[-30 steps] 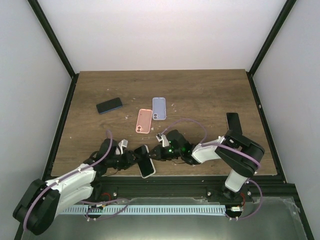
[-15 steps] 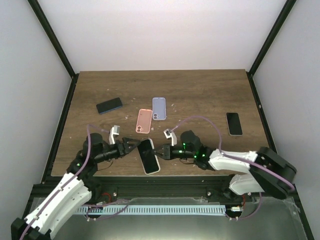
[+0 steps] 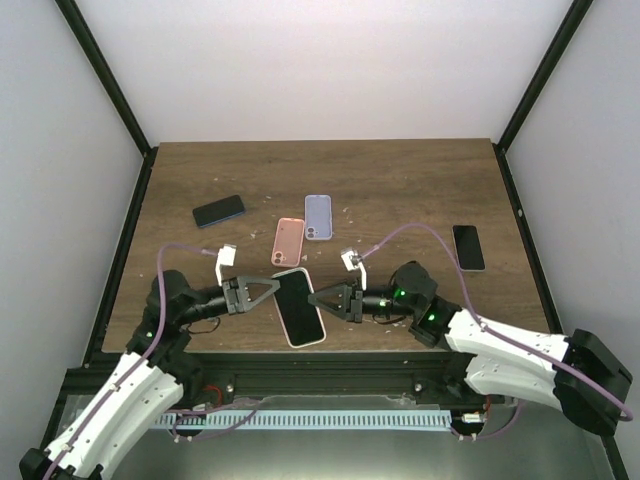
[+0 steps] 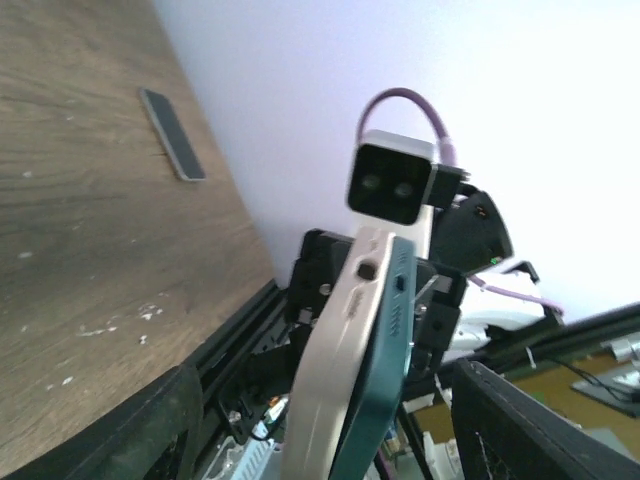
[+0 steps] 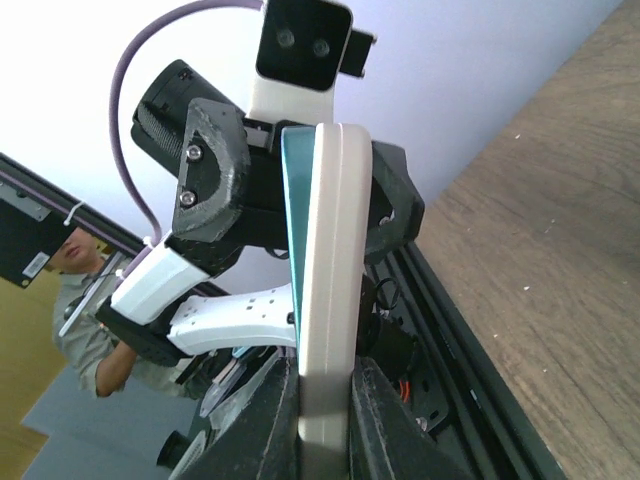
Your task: Put the phone into the phone case
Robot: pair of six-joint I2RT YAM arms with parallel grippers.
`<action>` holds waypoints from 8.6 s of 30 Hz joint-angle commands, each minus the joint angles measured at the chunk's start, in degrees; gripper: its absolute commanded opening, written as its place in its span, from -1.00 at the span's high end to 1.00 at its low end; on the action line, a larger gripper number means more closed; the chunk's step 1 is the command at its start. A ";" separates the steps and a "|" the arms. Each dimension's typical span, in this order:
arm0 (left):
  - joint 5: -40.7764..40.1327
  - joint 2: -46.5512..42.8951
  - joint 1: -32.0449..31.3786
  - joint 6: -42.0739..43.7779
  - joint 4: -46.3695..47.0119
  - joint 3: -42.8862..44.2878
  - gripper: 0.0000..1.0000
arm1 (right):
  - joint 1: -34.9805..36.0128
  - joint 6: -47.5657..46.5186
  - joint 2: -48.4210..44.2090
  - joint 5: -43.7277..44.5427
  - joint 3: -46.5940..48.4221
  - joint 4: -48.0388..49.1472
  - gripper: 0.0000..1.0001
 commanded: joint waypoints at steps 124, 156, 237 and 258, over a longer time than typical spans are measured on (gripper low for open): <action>-11.55 9.30 -0.09 35.73 -37.44 19.96 -1.00 | -42.49 -23.86 38.72 -3.34 32.17 -33.54 0.93; -14.18 7.96 -0.09 36.49 -37.84 19.08 -1.00 | -47.52 -34.39 40.05 27.67 43.73 -59.24 -0.62; -13.96 5.14 -0.09 36.79 -37.58 18.95 -1.00 | -64.39 -41.88 49.60 35.68 43.47 -70.09 -0.98; -31.54 21.17 0.29 27.84 -35.83 21.26 -0.89 | -59.50 -39.54 49.04 36.16 41.51 -70.39 -0.48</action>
